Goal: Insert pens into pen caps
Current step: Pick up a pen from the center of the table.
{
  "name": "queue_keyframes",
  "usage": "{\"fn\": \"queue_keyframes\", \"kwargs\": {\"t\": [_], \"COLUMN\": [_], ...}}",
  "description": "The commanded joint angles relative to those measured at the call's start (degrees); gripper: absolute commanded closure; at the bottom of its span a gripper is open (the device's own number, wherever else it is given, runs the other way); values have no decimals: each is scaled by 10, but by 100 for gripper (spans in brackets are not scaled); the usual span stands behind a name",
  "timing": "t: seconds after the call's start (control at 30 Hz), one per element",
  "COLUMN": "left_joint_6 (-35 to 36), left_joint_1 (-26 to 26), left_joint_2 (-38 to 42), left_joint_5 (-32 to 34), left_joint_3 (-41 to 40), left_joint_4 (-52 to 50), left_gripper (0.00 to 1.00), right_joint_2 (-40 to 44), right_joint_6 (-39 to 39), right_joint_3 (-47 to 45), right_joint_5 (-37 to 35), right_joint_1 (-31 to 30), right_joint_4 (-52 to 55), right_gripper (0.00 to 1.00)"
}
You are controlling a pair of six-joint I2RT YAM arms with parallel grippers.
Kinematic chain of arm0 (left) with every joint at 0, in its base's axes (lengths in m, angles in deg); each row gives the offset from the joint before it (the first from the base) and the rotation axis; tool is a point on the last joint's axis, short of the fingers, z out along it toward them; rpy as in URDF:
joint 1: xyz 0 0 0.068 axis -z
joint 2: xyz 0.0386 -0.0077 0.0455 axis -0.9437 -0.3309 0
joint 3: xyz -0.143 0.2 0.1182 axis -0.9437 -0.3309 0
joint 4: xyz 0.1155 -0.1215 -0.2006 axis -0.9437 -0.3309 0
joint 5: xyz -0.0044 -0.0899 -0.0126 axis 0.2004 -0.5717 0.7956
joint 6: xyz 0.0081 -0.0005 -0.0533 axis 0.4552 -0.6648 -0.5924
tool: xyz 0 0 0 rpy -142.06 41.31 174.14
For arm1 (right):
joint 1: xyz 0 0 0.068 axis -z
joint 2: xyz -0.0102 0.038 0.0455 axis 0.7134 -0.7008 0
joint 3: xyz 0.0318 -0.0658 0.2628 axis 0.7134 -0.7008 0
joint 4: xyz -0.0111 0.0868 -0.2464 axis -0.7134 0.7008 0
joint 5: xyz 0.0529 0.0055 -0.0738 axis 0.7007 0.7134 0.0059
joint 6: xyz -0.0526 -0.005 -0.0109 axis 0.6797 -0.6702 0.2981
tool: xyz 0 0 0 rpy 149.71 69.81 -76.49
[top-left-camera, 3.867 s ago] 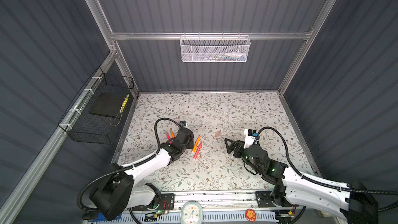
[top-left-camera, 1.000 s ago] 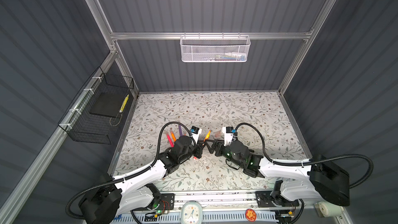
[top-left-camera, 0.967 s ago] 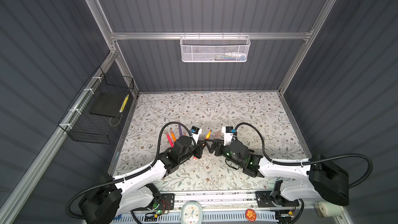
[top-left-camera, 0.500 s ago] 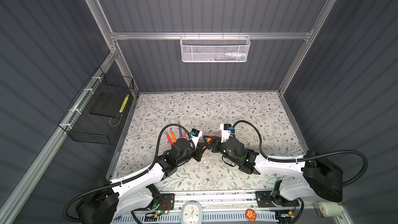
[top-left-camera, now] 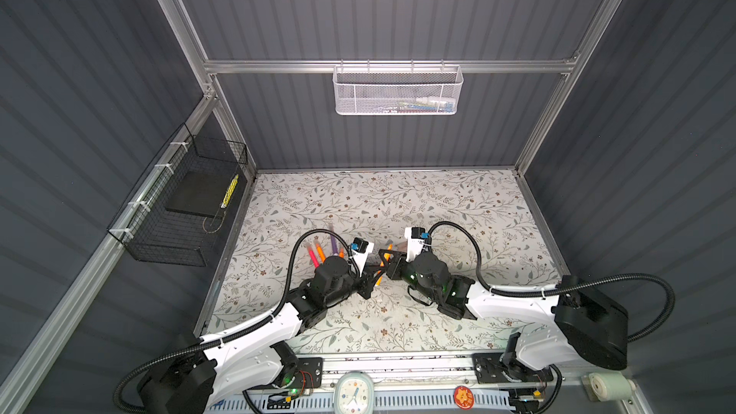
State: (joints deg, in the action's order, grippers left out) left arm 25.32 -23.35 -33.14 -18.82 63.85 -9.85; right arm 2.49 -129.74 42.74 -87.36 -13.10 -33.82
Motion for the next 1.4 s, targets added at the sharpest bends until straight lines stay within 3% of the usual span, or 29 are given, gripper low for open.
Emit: {"fn": "queue_keyframes", "kwargs": {"t": [0.0,0.13,0.6,1.03,1.23,1.3,1.37], "left_joint_6": [10,7,3,6,7,7,7], "left_joint_1": [4,4,4,4,3,3,4], "left_joint_2": [1,-9,-34,-24,-31,-33,-32], "left_joint_5": [-4,6,21,25,24,27,34], "left_joint_3": [-4,-1,5,3,6,6,6], "left_joint_4": [-1,1,12,5,8,6,3], "left_gripper": [100,87,71,86,100,100,100], "right_joint_2": [-2,-1,-7,-22,-26,-24,-20], "right_joint_6": [12,14,11,9,8,9,12], "right_joint_3": [15,15,18,29,30,28,24], "right_joint_5": [1,4,17,34,35,32,28], "right_joint_1": [0,-3,-16,-19,-21,-22,-21], "right_joint_4": [7,11,4,-6,-7,-8,-9], "right_gripper": [94,99,100,100,100,93,74]}}
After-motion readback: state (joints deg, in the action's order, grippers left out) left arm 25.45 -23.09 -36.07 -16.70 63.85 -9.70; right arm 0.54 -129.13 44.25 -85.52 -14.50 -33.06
